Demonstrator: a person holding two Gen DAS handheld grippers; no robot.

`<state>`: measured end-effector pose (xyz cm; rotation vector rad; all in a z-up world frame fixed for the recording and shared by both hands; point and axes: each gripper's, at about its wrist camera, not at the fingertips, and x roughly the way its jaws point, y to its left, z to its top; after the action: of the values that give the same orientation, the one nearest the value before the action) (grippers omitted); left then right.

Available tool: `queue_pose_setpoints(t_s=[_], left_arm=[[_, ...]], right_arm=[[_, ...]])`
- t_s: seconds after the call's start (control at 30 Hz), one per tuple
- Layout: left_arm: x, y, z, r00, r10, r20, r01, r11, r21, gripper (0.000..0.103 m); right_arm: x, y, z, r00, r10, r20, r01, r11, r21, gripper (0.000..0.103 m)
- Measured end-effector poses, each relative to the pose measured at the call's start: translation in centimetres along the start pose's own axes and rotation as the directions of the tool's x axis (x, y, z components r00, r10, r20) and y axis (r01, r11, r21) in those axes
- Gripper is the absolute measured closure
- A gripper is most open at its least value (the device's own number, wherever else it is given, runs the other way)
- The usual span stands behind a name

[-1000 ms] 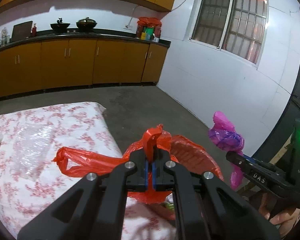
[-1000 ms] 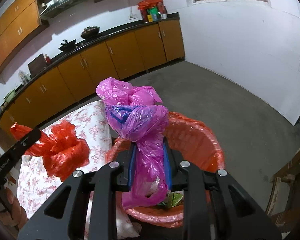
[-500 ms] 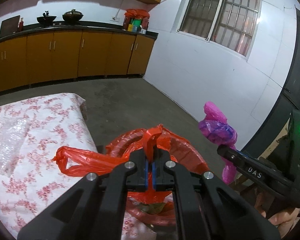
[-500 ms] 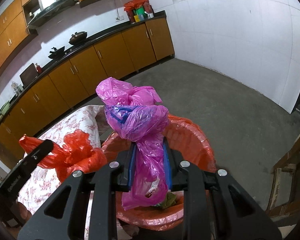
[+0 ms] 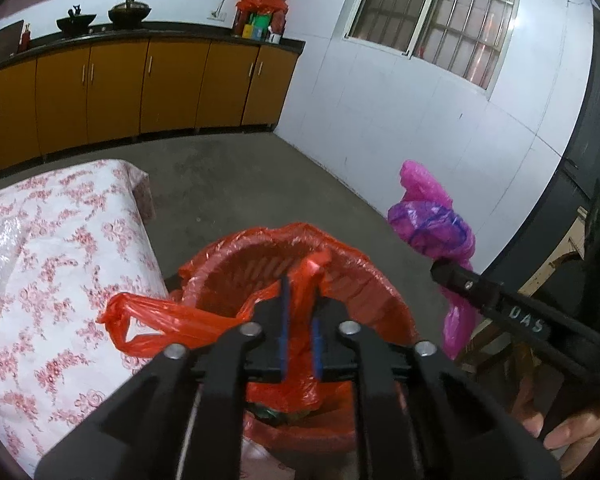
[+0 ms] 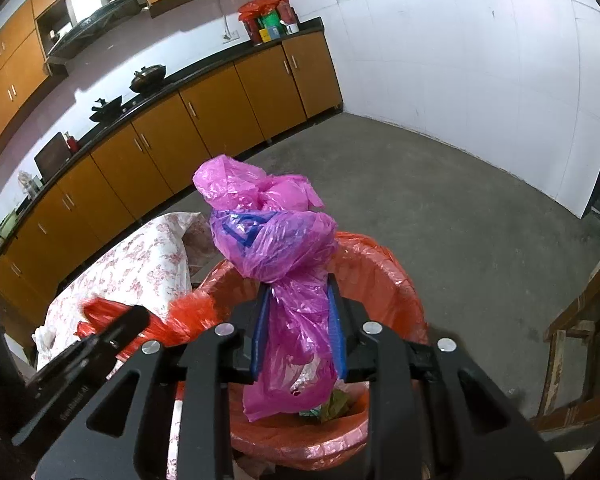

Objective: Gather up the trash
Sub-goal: 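Carry both bags over the basket and open both tools, then grasp the bubble wrap with the right tool while the left tool grasps the white plastic bag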

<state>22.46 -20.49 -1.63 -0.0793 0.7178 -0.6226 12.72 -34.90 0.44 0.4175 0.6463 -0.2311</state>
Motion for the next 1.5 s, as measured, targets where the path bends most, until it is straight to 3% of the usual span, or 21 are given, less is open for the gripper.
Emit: queue_pose_setpoints(t_s=[0.07,0.13,0.2,0.37,0.57,0.73,0.87,0.97,1.17,1.2,1.4,1.5], left_arm=[[0.1,0.6,-0.3,1.000,0.010,-0.004,-0.010,1.000,-0.008,0.076],[0.1,1.1,-0.5,1.000,0.017,-0.007,-0.018,1.000,-0.020,0.073],[-0.1,2.2,-0.7,0.999,0.033,-0.008,-0.034,0.999,-0.039,0.069],[-1.5,4.4,-1.0,0.992,0.123,0.024,-0.122,0.991,-0.061,0.046],[-4.0,7.8,-1.6,0.963,0.264,0.057,-0.258,0.962,-0.091,0.033],[-6.8,11.7,-2.5,0.923,0.380,0.067,-0.371,0.921,-0.116,0.028],[-9.6,15.1,-3.7,0.877,0.476,0.069,-0.462,0.874,-0.151,0.026],[-11.9,17.8,-4.9,0.830,0.554,0.066,-0.537,0.825,-0.174,0.024],[-16.6,22.9,-7.7,0.706,0.705,0.066,-0.681,0.701,-0.211,0.020],[-17.7,24.0,-8.2,0.678,0.733,0.064,-0.705,0.672,-0.224,0.019],[-21.8,28.7,-9.9,0.599,0.800,0.039,-0.749,0.577,-0.326,0.018],[-23.4,30.9,-10.6,0.571,0.821,0.018,-0.756,0.534,-0.378,0.017]], right_arm=[[0.1,-0.1,-0.1,1.000,-0.002,-0.003,0.002,1.000,-0.003,0.056],[0.1,-0.1,-0.2,1.000,-0.003,0.000,0.003,1.000,-0.004,0.050],[0.1,-0.1,-0.2,1.000,-0.006,0.002,0.006,1.000,-0.003,0.048],[0.2,0.4,-0.1,1.000,-0.026,0.008,0.026,1.000,-0.017,0.047],[0.3,2.6,-0.4,0.999,-0.029,0.024,0.031,0.996,-0.080,0.047],[0.8,5.3,-0.8,1.000,0.017,0.023,-0.014,0.990,-0.142,0.047],[1.3,8.8,-1.3,0.997,0.072,0.005,-0.069,0.975,-0.211,0.047],[1.6,11.4,-1.7,0.993,0.115,-0.009,-0.113,0.961,-0.251,0.047],[3.7,19.0,-3.6,0.972,0.223,-0.077,-0.236,0.915,-0.327,0.047],[4.1,20.2,-4.1,0.966,0.241,-0.092,-0.258,0.906,-0.337,0.047],[7.8,28.5,-7.3,0.921,0.336,-0.200,-0.389,0.837,-0.384,0.047],[9.9,32.6,-8.9,0.905,0.350,-0.240,-0.422,0.803,-0.421,0.047]])
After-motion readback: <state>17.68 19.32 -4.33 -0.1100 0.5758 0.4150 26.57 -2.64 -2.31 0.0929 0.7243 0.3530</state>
